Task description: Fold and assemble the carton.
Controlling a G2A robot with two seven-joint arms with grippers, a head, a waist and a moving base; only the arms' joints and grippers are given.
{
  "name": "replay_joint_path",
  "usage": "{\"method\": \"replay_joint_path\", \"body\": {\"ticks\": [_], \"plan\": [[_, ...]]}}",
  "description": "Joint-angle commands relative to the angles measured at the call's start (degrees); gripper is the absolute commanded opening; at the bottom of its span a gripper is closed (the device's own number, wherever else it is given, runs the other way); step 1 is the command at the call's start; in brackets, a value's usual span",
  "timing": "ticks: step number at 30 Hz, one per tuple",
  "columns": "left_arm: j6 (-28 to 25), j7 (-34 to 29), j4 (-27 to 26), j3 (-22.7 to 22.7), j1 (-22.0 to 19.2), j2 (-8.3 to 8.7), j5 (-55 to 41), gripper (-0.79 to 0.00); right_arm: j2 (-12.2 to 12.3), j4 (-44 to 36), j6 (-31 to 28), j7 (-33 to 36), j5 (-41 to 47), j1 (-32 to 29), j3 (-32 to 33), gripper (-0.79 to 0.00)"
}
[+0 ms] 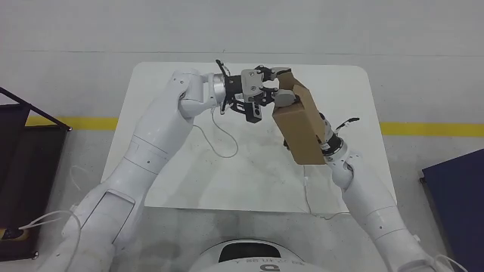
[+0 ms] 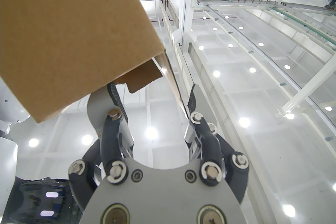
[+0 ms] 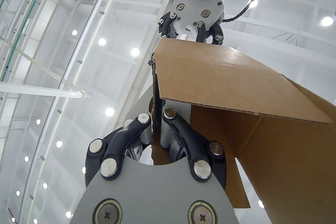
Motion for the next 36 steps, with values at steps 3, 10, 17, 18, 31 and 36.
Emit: {"method": "replay_joint_path", "body": {"ticks": [3,10,17,18,31,36], "plan": [[0.0,-1.18,-0.35,0.59,-0.29,0.42,0.56,-0.348,-0.18,0.25,-0.14,-0.29,0.06,0.0,0.19,-0.785],[0.0,-2.79,-1.49,1.58,-0.4,1.28,-0.29,-0.376,-0.5,1.01,-0.56,-0.57,0.38,0.14,0.82,-0.785],[0.0,-1.9,-2.08,2.69,-0.18,2.28,-3.97,-0.385,-0.87,1.33,-1.26,-0.98,0.65,0.28,1.25,-0.785],[0.0,-1.72,-2.06,2.8,-0.14,2.4,-4.54,-0.394,-0.91,1.32,-1.25,-1.01,0.61,0.28,1.3,-0.785],[0.0,2.14,-2.86,5.34,-0.33,3.68,-9.54,-0.406,-1.41,1.12,-1.25,-1.21,-0.36,0.2,1.99,-0.785],[0.0,3.4,-3.23,5.85,-0.4,4.26,-10.91,-0.394,-1.56,1.05,-1.0,-1.28,-0.71,0.11,2.32,-0.785]]}}
